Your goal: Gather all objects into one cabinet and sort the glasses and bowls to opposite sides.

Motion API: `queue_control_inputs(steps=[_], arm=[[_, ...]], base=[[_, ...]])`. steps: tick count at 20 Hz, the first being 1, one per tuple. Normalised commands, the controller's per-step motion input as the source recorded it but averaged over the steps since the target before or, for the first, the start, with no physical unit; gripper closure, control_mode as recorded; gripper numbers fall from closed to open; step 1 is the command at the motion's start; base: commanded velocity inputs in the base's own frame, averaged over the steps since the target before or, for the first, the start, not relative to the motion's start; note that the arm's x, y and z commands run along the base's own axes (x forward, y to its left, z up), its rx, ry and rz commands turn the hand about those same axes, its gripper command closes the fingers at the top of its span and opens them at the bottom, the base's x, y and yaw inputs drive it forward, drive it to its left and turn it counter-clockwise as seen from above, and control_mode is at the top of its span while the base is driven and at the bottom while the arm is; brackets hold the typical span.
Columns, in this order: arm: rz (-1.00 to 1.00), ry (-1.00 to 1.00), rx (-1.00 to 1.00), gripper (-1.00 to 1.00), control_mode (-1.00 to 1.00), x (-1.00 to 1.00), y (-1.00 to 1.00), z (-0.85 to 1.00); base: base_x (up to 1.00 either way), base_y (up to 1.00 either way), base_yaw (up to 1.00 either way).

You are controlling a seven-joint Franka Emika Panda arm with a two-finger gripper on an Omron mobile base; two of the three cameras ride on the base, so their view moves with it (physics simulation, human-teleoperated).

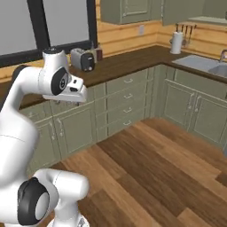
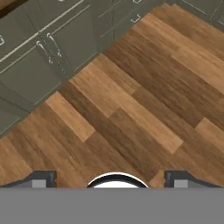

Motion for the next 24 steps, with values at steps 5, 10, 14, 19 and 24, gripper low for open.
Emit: queue_control_inputs(steps=[5, 10, 14, 19, 24], arm=[[0.0, 0.0, 0.0, -1.0, 1.0, 0.0, 0.0, 0.0], [0.0, 0.0, 0.0, -1.0, 1.0, 0.0, 0.0, 0.0], [0.0, 0.0, 0.0, -1.0, 1.0, 0.0, 0.0, 0.0], [0.0, 0.0, 0.0, -1.0, 1.0, 0.0, 0.0, 0.0], [0.0, 0.0, 0.0, -1.0, 1.0, 0.0, 0.0, 0.0]], base=[[0.08, -0.39, -0.79], [0.19, 0.0, -0.79], [0.91, 0.73, -0.38], [1.0, 0.66, -0.19], [1.0, 0.25, -0.05]])
